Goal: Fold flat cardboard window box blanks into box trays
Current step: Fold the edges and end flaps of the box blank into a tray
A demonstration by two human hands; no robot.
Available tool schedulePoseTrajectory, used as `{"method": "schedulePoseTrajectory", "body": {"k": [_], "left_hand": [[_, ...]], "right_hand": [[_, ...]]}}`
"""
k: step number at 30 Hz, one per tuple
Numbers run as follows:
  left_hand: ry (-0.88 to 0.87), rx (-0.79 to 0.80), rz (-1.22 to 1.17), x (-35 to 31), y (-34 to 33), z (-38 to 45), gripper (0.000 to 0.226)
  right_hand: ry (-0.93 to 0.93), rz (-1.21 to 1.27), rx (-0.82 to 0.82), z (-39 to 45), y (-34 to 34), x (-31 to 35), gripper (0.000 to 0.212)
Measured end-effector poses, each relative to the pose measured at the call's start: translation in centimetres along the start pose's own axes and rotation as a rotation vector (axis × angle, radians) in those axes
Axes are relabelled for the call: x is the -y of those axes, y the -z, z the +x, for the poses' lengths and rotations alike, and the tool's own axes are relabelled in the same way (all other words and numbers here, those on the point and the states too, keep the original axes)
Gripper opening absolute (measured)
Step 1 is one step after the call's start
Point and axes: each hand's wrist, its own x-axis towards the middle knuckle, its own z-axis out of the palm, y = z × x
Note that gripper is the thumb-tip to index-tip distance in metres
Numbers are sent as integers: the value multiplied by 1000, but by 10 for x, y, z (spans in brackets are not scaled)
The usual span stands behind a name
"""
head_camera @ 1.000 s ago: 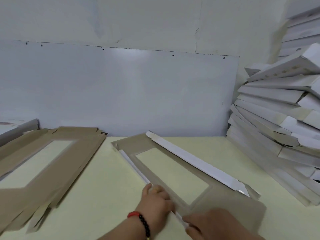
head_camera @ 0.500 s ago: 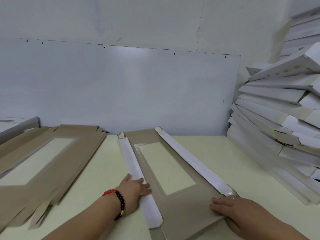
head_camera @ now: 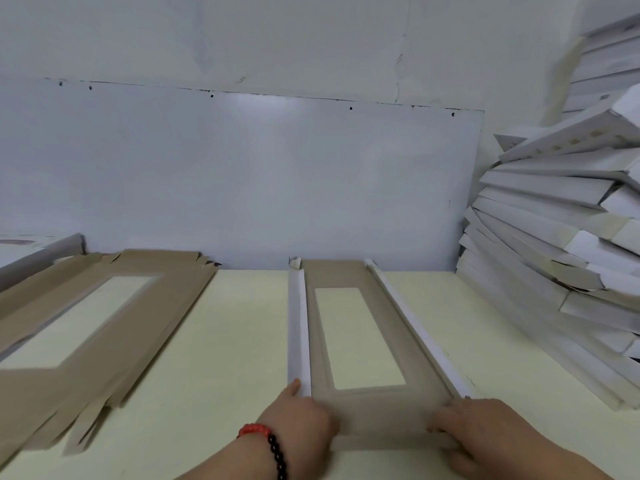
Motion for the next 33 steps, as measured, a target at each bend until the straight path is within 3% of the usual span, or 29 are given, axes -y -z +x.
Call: {"method": "schedulePoseTrajectory", "body": {"k": [3,6,10,12,14,16,19,21,24,27,29,33], "left_hand": [[-1,-109,-174,17,3,3,27],[14,-92,-316,34,4,7,18],[97,-126,-563,47,4,17,17],[174,-204,-658,48,0,24,17],[240,-300,-629,42,-6,31,36],[270,-367,-479,31,-18,41,64],[195,-408,-247,3,-26,51,69],[141,-362,-235,-13,-31,58,66],[132,-247,-242,-20,-40,64,67],[151,-148,-197,-10,-45,65,63],[164,-91,-147,-2,-46,66,65],[225,-59,-127,17,-48,66,68]], "right_hand": [[-73,259,57,4,0,-12,9],[-217,519,33,14,4,-18,24],[-332,672,-29,34,-8,-18,19],[-376,639,-123,46,-17,-13,30],[-428,562,-216,59,-22,-3,46],[-436,371,-260,68,-25,15,53],[-324,102,-398,84,-28,45,51],[-234,155,-328,94,-36,64,51],[-188,313,-69,106,-56,67,55],[-146,242,99,106,-60,50,67],[-143,181,155,102,-61,38,78],[-256,191,167,97,-68,19,60]]}}
